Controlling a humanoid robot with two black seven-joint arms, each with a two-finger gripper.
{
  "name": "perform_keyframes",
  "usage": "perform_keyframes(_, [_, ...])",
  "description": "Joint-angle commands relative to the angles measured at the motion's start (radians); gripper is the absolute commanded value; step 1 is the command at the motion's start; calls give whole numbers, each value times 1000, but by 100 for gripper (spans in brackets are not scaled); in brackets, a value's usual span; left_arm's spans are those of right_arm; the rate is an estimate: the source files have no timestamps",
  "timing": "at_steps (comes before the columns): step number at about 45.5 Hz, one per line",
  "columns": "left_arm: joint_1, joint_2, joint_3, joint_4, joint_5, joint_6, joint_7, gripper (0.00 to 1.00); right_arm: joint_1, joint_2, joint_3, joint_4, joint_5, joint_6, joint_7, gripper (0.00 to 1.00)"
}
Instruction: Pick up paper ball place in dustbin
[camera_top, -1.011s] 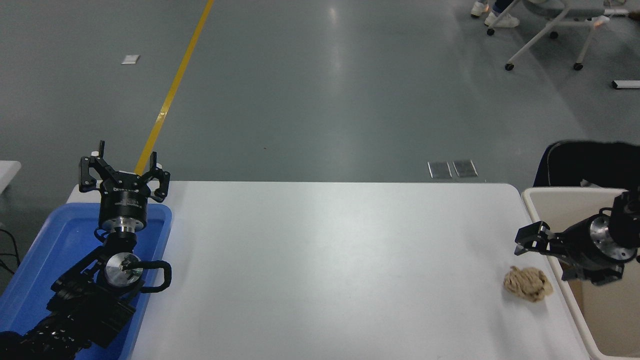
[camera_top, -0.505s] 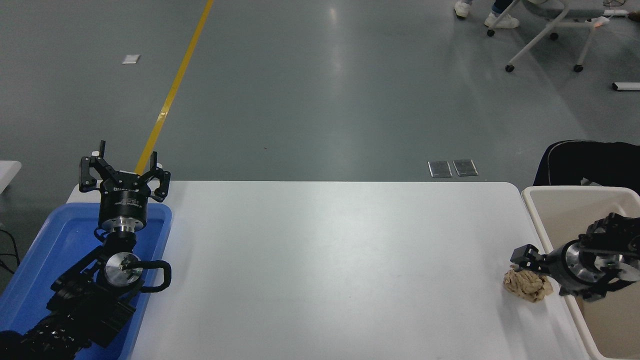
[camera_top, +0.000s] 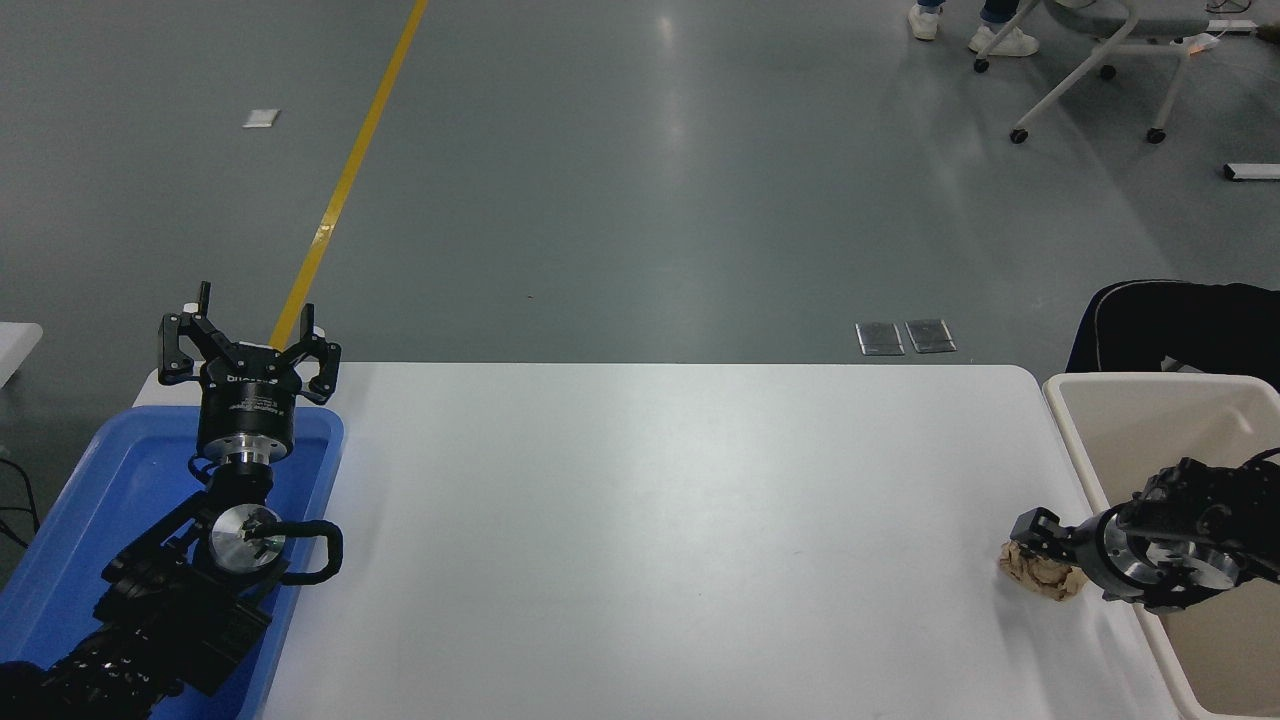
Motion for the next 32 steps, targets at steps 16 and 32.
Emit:
perform_keyframes(16, [0, 0, 0, 0, 0, 0, 1, 99, 7, 20, 2, -3, -9, -2, 7, 0])
perform_keyframes(32, [0, 0, 0, 0, 0, 0, 1, 99, 167, -131, -10, 165, -36, 39, 9, 0])
